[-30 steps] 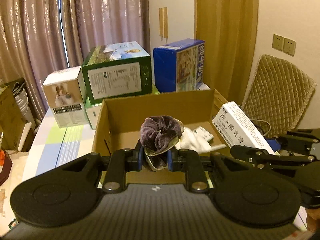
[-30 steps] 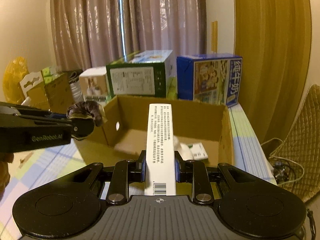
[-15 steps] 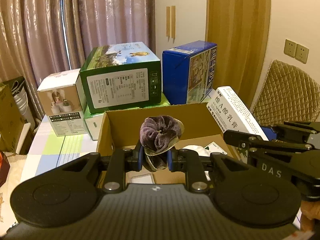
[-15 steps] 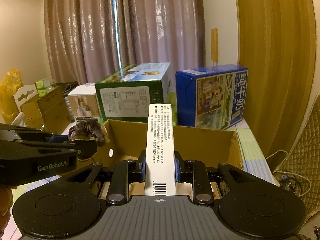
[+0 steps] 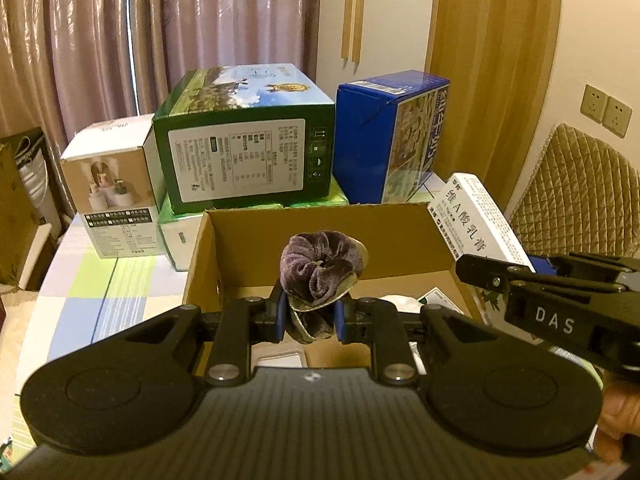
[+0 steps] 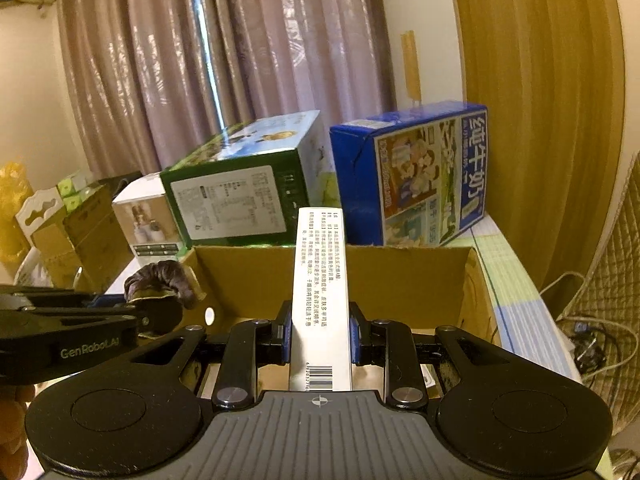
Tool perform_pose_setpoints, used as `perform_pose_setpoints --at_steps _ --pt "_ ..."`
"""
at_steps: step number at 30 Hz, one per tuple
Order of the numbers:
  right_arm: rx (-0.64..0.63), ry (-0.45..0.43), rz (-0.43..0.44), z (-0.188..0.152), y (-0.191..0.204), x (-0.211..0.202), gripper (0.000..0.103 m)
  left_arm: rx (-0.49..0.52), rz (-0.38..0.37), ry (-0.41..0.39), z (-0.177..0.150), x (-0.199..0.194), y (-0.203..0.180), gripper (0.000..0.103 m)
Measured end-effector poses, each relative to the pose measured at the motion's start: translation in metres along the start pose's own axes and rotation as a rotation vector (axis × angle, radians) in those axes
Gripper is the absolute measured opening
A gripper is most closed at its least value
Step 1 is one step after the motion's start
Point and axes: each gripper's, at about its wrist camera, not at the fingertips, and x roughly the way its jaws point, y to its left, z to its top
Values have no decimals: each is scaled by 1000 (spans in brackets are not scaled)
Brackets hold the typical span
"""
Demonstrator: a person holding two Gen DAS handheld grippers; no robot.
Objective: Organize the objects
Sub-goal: 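Open the left tool over the box while the right tool releases the toothpaste box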
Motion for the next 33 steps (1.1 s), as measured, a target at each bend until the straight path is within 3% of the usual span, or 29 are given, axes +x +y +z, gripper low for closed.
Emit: perform_pose_setpoints --at_steps 4,5,6,7,20,26,33 --pt "25 6 -3 -3 -5 4 23 -12 -18 -2 2 9 0 22" --pt "29 8 -3 -3 -6 5 23 -20 -27 -7 2 12 1 30" --pt "34 15 -4 -4 -8 7 23 -25 -33 -12 2 16 1 47" --pt "34 15 -4 -4 -8 7 23 -23 -28 -8 1 18 0 51" --pt "64 24 4 -7 -13 7 23 -21 28 31 -8 20 11 51" --pt "58 28 4 -9 -10 9 23 -16 29 47 -11 21 12 59" --pt "61 30 12 -9 -5 11 23 -16 20 73 -14 23 13 59"
